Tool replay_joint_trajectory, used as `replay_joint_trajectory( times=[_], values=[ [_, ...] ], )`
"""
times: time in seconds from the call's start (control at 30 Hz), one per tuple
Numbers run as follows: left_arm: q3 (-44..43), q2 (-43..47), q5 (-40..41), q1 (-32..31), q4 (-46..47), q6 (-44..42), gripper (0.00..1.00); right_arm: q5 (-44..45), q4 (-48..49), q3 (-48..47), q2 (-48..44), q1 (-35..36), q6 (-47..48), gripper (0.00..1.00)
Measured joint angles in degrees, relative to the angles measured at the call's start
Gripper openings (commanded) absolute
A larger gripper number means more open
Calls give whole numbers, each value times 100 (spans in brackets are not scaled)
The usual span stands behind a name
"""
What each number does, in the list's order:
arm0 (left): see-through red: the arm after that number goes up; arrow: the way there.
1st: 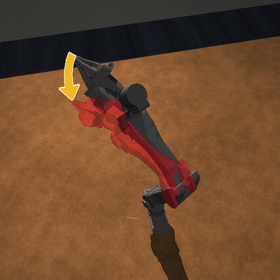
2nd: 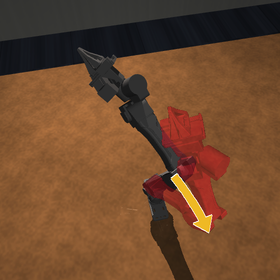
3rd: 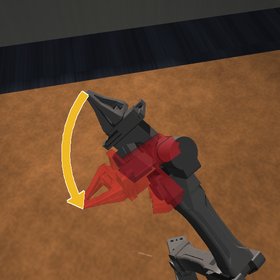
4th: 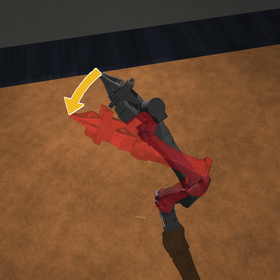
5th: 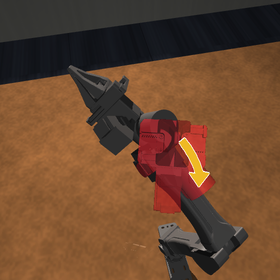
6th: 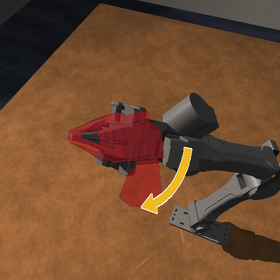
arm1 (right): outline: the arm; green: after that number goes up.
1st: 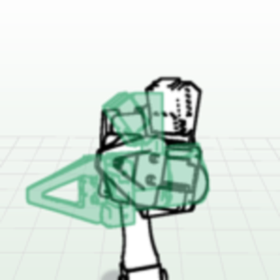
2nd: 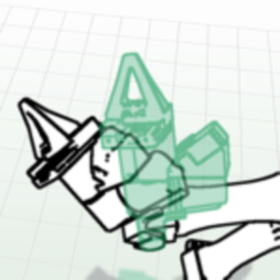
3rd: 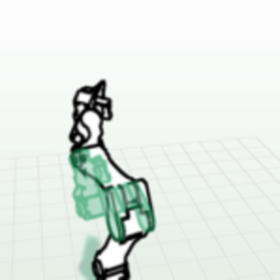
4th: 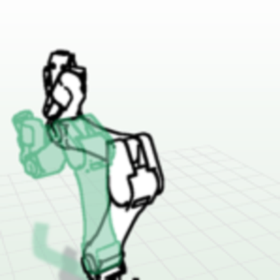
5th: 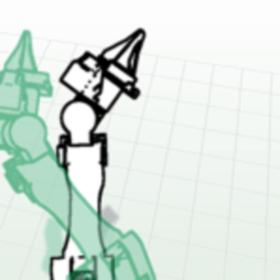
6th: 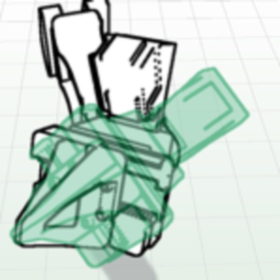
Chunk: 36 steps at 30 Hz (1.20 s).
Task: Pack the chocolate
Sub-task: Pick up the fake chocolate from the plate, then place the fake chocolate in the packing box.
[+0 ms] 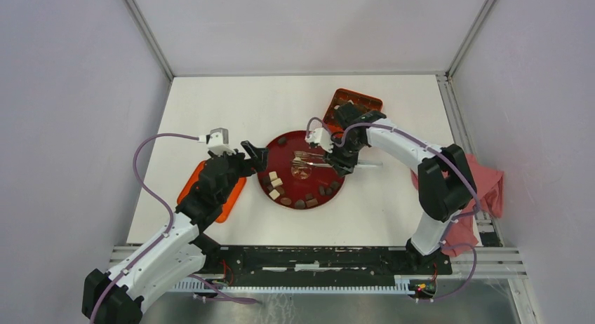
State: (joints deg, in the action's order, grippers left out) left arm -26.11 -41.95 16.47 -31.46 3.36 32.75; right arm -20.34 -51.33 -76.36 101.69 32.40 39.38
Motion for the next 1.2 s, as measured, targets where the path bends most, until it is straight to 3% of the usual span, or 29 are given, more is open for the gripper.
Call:
replay_joint_trajectory(
  times=[0.4, 0.7, 1.2],
  values=[
    [0, -66, 0, 0, -7, 0, 98, -474, -72, 0, -693, -1849, 90, 24],
    [0, -68, 0, 0, -15, 0, 98, -446, -271, -79, -573, -3353, 380, 26],
    [0, -79, 0, 0, -20, 0, 98, -400, -306, -98, -155, -3740, 566, 33]
  ],
)
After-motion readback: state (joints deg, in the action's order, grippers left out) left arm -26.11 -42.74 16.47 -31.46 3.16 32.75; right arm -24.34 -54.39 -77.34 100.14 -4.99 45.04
